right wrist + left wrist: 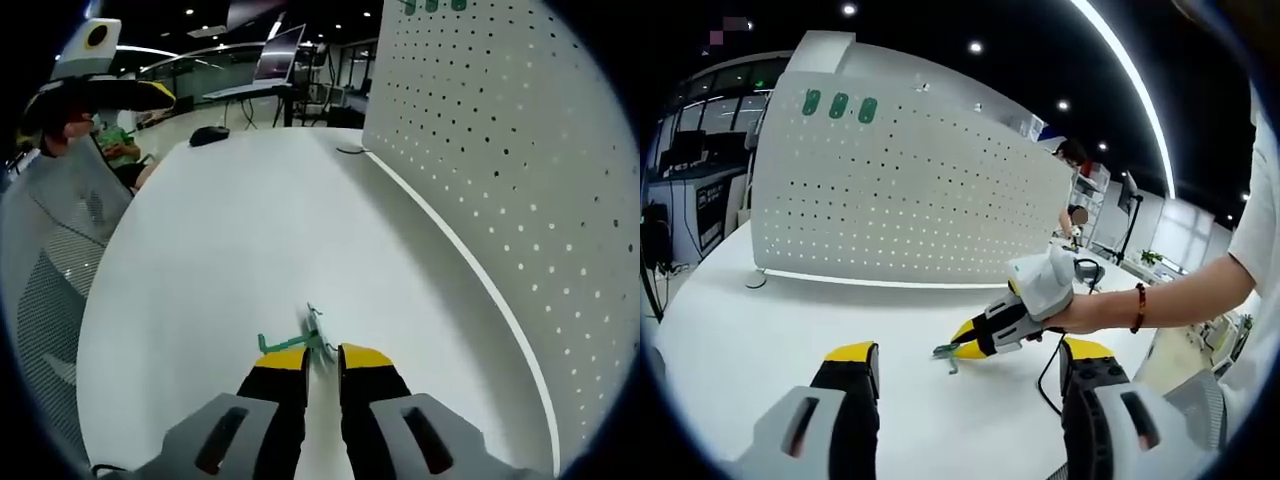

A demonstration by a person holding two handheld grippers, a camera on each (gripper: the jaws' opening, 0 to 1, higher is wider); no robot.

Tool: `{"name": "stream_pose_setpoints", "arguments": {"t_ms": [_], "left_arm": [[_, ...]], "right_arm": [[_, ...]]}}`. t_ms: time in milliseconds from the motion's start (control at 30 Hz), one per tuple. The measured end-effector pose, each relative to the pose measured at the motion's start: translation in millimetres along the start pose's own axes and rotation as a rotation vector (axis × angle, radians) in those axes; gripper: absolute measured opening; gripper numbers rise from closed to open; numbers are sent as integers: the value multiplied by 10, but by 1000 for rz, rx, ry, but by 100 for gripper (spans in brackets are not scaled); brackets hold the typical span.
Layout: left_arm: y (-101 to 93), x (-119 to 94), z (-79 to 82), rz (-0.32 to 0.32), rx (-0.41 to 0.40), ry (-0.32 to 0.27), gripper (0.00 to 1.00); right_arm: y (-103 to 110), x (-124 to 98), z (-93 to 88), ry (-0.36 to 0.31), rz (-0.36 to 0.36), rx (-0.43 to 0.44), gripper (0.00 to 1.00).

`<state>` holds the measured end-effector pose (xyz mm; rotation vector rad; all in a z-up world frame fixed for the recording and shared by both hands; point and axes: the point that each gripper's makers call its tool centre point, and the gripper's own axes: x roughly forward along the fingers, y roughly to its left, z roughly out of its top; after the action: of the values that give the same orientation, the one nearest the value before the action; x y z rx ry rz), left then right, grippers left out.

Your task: Insert the hook assembly into the mounting plate slot until the hook locks in place.

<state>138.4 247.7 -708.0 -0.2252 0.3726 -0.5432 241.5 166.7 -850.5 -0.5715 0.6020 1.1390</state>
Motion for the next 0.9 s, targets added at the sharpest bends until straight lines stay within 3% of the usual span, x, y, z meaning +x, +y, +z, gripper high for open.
{"name": "stream_pose_setpoints", "arguments": {"t_ms": [633,900], "left_arm": [[-3,-6,-39,-3,-13,4,73],[-42,4,-10,-13,-8,-3,73]], "right_arm": [[102,-26,14,-14,-19,-7,3],[111,-113,91,-49,-36,18,3]]}}
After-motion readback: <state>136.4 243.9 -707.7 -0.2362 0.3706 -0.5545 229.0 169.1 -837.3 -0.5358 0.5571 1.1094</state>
